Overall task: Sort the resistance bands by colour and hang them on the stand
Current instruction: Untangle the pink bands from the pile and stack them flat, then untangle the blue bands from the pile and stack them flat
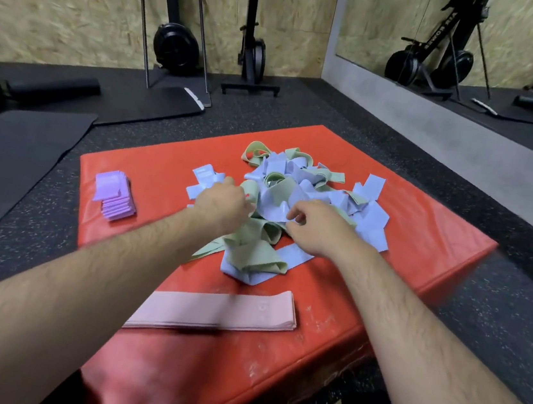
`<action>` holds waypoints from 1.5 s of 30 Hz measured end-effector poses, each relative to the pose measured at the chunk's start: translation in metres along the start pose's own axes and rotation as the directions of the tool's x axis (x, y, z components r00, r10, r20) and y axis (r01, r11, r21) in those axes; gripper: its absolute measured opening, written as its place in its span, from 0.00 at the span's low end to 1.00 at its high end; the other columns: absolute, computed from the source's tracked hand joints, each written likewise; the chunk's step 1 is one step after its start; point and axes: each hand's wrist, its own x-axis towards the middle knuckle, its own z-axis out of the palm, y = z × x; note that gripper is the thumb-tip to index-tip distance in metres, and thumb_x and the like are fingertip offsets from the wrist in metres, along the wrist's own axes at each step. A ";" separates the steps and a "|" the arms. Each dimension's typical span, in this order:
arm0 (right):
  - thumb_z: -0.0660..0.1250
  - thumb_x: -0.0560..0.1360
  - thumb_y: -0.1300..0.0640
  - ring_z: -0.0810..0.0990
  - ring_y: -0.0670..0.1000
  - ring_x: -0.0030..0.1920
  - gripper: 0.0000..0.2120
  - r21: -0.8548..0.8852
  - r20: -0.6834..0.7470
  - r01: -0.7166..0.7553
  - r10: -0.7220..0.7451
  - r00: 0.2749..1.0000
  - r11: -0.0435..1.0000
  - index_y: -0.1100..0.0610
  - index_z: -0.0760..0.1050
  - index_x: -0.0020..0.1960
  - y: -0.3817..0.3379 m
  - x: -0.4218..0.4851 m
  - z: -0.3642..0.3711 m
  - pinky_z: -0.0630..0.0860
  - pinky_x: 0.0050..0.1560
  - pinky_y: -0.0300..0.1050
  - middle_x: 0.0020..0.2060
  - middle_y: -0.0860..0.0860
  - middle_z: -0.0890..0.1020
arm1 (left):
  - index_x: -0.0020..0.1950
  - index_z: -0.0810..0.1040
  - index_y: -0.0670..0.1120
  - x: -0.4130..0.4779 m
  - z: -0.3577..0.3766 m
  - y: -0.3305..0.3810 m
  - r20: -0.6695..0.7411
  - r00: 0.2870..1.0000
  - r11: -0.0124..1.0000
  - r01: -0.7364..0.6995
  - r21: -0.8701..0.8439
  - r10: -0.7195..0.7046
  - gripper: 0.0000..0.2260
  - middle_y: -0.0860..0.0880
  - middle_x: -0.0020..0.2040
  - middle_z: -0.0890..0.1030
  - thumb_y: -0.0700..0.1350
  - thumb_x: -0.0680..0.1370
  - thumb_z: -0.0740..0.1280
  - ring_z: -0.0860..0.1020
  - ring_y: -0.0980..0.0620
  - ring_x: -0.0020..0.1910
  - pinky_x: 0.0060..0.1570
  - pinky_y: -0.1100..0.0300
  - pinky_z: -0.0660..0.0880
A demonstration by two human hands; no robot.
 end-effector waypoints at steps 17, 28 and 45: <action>0.74 0.72 0.47 0.85 0.54 0.44 0.15 -0.169 0.405 -0.077 0.140 0.904 0.983 0.56 0.80 0.52 0.001 -0.083 0.021 0.80 0.47 0.48 0.46 0.55 0.86 | 0.73 0.70 0.54 -0.136 0.053 -0.004 0.108 0.880 0.871 -0.427 -0.244 0.462 0.33 0.47 0.66 0.74 0.64 0.72 0.71 0.72 0.46 0.66 0.64 0.50 0.70; 0.76 0.72 0.54 0.78 0.47 0.36 0.09 0.181 0.449 -0.417 0.303 0.841 0.891 0.56 0.78 0.46 -0.003 -0.087 0.040 0.74 0.35 0.41 0.36 0.50 0.78 | 0.73 0.72 0.48 -0.140 0.073 -0.020 0.084 0.876 0.824 -0.410 -0.391 0.476 0.27 0.44 0.63 0.75 0.52 0.75 0.73 0.71 0.45 0.65 0.67 0.56 0.65; 0.74 0.72 0.62 0.79 0.51 0.41 0.08 0.335 0.551 -0.578 0.343 0.761 0.744 0.59 0.78 0.49 0.002 -0.083 0.032 0.81 0.49 0.46 0.40 0.53 0.80 | 0.72 0.71 0.54 -0.143 0.081 -0.022 0.050 0.885 0.813 -0.401 -0.422 0.463 0.27 0.50 0.67 0.75 0.56 0.75 0.72 0.70 0.48 0.67 0.68 0.51 0.67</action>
